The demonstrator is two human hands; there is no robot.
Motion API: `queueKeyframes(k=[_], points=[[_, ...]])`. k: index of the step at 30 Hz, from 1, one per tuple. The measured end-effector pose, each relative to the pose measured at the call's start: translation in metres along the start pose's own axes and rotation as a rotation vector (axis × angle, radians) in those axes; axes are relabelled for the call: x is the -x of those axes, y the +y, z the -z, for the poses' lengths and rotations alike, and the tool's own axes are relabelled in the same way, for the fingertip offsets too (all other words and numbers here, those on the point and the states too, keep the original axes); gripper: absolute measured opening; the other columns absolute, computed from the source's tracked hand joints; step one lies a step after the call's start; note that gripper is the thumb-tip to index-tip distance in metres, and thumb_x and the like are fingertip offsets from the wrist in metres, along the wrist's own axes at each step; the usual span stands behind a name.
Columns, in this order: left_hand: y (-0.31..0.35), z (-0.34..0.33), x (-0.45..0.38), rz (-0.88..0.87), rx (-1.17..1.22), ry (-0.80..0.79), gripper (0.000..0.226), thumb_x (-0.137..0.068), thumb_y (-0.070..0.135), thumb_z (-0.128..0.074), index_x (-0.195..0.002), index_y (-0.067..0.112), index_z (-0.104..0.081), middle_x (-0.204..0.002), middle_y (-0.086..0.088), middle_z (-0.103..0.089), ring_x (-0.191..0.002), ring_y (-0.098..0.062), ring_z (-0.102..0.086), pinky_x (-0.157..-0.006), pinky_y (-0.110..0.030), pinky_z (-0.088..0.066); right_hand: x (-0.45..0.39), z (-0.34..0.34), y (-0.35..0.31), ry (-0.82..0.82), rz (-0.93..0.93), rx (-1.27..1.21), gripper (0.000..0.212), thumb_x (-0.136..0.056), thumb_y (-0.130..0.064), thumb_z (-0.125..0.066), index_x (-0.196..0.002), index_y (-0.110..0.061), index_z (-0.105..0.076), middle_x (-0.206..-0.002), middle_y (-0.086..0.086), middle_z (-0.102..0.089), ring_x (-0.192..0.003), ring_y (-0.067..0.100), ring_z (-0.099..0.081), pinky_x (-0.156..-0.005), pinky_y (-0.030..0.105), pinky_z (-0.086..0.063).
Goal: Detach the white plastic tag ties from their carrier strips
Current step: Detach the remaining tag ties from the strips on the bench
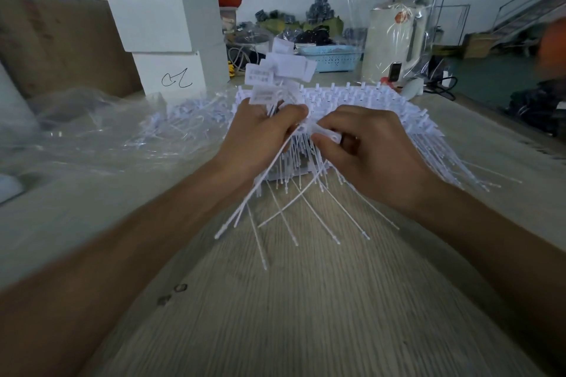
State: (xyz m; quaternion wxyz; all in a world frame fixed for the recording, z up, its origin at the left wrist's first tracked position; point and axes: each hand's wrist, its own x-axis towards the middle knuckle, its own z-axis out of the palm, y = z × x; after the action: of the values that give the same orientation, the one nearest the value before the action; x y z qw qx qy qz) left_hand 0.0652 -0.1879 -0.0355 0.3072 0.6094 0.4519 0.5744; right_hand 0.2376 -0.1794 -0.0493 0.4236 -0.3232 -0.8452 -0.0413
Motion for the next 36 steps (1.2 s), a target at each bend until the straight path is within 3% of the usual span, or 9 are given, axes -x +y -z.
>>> queueKeyframes(k=[7,10,14,18,20,24,27,30,36], points=[[0.000,0.010,-0.003,0.065,0.057,-0.148,0.041,-0.095,0.025,-0.062,-0.057,0.019,-0.049,-0.047,-0.002,-0.035,-0.039,-0.016,-0.026,-0.046,-0.020,-0.022,-0.009,0.011,0.006,-0.003,0.034,0.094,0.022,-0.100,-0.023,-0.060,-0.086,-0.010,-0.069,-0.076,0.005,-0.061,-0.065,0.020,-0.054,-0.066,0.038,-0.045],[-0.001,0.012,-0.004,0.073,0.124,-0.227,0.052,-0.098,0.024,-0.057,-0.046,0.020,-0.049,-0.041,-0.001,-0.035,-0.035,-0.015,-0.024,-0.043,-0.017,-0.024,-0.011,0.018,0.017,0.064,-0.100,0.113,0.028,-0.102,-0.022,-0.056,-0.082,-0.007,-0.067,-0.073,0.003,-0.059,-0.062,0.014,-0.051,-0.066,0.035,-0.046],[0.003,0.016,-0.007,0.037,0.146,-0.272,0.049,-0.101,0.033,-0.053,-0.055,0.016,-0.050,-0.043,-0.002,-0.044,-0.035,-0.015,-0.031,-0.044,-0.019,-0.028,-0.011,0.041,0.038,0.206,-0.455,-0.422,0.016,-0.100,-0.022,-0.061,-0.092,-0.011,-0.071,-0.068,0.000,-0.055,-0.056,0.010,-0.051,-0.058,0.025,-0.053],[0.002,0.018,-0.006,-0.006,0.040,-0.279,0.051,-0.105,0.040,-0.044,-0.067,0.011,-0.063,-0.061,-0.012,-0.067,-0.052,-0.025,-0.056,-0.053,-0.030,-0.049,-0.014,0.049,0.034,0.081,-0.439,-0.794,0.015,-0.096,-0.027,-0.065,-0.091,-0.016,-0.073,-0.068,0.002,-0.051,-0.056,0.013,-0.046,-0.055,0.025,-0.048],[-0.002,0.018,-0.005,0.010,0.010,-0.273,0.052,-0.106,0.041,-0.043,-0.072,0.008,-0.063,-0.060,-0.011,-0.067,-0.054,-0.027,-0.060,-0.058,-0.033,-0.053,-0.015,0.047,0.028,0.019,-0.409,-0.912,0.016,-0.091,-0.031,-0.066,-0.091,-0.017,-0.073,-0.069,0.001,-0.051,-0.056,0.012,-0.045,-0.053,0.024,-0.046],[-0.003,0.013,-0.004,0.033,0.008,-0.266,0.044,-0.105,0.039,-0.046,-0.069,0.015,-0.043,-0.044,-0.004,-0.037,-0.038,-0.019,-0.030,-0.043,-0.027,-0.037,-0.009,0.029,0.009,-0.146,-0.371,-0.897,0.024,-0.086,-0.028,-0.068,-0.099,-0.009,-0.072,-0.067,0.005,-0.054,-0.055,0.013,-0.048,-0.053,0.026,-0.049],[-0.003,0.007,-0.003,0.127,-0.008,-0.241,0.038,-0.103,0.035,-0.048,-0.069,0.021,-0.037,-0.046,0.006,-0.032,-0.039,-0.012,-0.022,-0.043,-0.019,-0.022,-0.007,0.011,-0.006,-0.077,-0.375,-0.836,0.019,-0.089,-0.017,-0.072,-0.099,-0.005,-0.061,-0.062,0.001,-0.059,-0.050,0.015,-0.050,-0.053,0.030,-0.053],[-0.005,0.003,-0.003,0.186,-0.007,-0.220,0.029,-0.098,0.032,-0.050,-0.076,0.020,-0.036,-0.045,0.011,-0.036,-0.036,-0.007,-0.026,-0.041,-0.017,-0.022,-0.007,0.002,-0.009,0.040,-0.418,-0.838,0.024,-0.090,-0.011,-0.072,-0.098,-0.007,-0.050,-0.057,-0.005,-0.057,-0.050,0.015,-0.054,-0.055,0.031,-0.056],[-0.005,0.005,-0.002,0.020,-0.046,-0.386,0.040,-0.099,0.046,-0.055,-0.065,0.030,-0.065,-0.053,0.011,-0.036,-0.045,-0.008,-0.028,-0.044,-0.020,-0.026,-0.005,-0.001,-0.011,0.108,-0.529,-0.907,0.020,-0.093,-0.012,-0.069,-0.100,-0.008,-0.050,-0.072,0.009,-0.061,-0.059,0.017,-0.060,-0.067,0.036,-0.060]])
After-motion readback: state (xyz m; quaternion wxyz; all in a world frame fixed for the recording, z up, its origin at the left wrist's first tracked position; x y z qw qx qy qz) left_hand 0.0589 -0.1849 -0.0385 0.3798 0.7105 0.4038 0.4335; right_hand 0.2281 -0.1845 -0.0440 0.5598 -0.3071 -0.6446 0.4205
